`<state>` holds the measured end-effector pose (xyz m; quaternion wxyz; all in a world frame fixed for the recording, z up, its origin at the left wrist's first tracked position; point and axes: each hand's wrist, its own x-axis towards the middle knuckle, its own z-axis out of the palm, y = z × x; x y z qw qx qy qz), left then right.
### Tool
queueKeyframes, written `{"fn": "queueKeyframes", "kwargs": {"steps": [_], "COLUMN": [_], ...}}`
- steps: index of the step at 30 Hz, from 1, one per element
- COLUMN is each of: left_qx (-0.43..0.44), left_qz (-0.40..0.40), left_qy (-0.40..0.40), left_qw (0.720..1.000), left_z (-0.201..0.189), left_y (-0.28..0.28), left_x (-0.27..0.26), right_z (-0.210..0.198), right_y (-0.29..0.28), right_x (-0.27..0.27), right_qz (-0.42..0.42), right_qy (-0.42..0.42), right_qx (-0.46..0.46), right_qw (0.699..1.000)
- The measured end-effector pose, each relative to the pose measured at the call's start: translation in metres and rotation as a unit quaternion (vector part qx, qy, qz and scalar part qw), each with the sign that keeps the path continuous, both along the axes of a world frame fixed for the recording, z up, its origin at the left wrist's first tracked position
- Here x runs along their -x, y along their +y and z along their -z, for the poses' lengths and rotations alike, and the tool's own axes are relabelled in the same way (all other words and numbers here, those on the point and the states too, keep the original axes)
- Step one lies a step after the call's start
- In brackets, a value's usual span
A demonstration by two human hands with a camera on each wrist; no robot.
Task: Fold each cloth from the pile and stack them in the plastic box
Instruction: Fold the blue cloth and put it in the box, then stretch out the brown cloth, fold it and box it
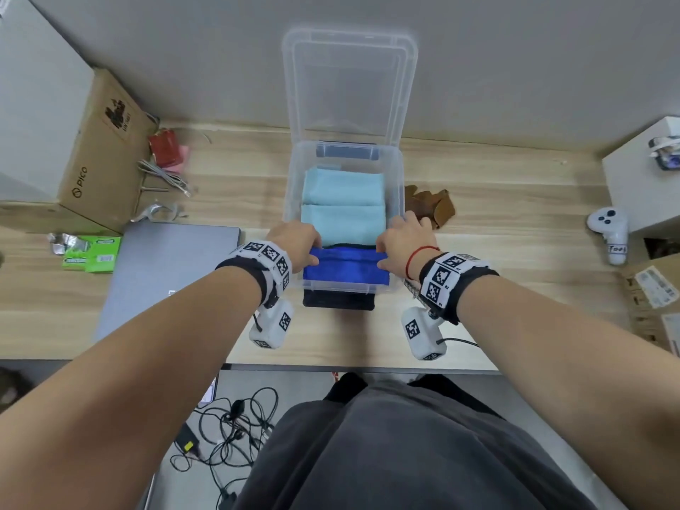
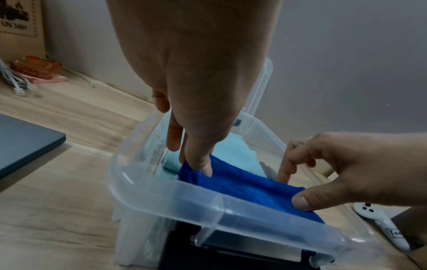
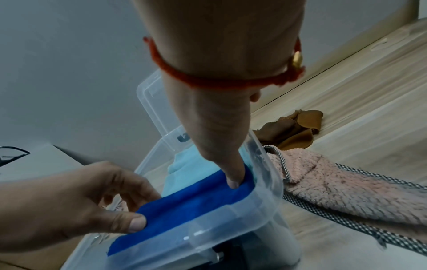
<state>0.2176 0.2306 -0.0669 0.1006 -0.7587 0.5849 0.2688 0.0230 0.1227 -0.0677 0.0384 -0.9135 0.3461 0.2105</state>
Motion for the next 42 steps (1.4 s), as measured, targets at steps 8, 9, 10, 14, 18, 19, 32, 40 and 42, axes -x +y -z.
{"fn": "queueKeyframes", "kwargs": {"steps": [8, 9, 10, 14, 18, 19, 32, 40, 42], "left_qx": [0.041, 0.024, 0.007, -0.030, -0.043, -0.049, 0.021, 0.123, 0.100], "left_qz": [0.011, 0.017, 0.021, 0.021, 0.027, 0.025, -0.019, -0.018, 0.001], "left_qy": [0.127, 0.136, 0.137, 0.107, 0.092, 0.089, 0.108, 0.177, 0.178], "left_qw": [0.991, 0.990, 0.990, 0.994, 0.994, 0.995, 0.994, 0.976, 0.979], "left_z": [-0.009, -0.007, -0.002, 0.014, 0.024, 0.028, -0.029, -0.032, -0.017], "left_y": [-0.007, -0.007, -0.007, -0.009, -0.014, -0.014, -0.075, -0.143, -0.155], "left_x": [0.006, 0.009, 0.012, 0.013, 0.014, 0.015, 0.021, 0.100, 0.121], "right_z": [-0.009, -0.010, -0.008, 0.011, 0.027, 0.031, -0.035, 0.002, 0.022], "right_y": [0.001, 0.003, 0.005, 0.007, 0.006, 0.006, -0.066, -0.118, -0.121], "right_x": [-0.016, -0.020, -0.022, -0.026, -0.030, -0.030, 0.011, 0.094, 0.117], "right_qz": [-0.075, -0.085, -0.092, -0.078, -0.066, -0.066, 0.071, 0.201, 0.210], "right_qy": [-0.132, -0.096, -0.057, -0.005, 0.000, 0.003, -0.245, -0.201, -0.175], "right_qx": [-0.147, -0.172, -0.185, -0.174, -0.157, -0.156, -0.181, -0.177, -0.194], "right_qw": [0.977, 0.977, 0.977, 0.982, 0.985, 0.985, 0.950, 0.942, 0.942]}}
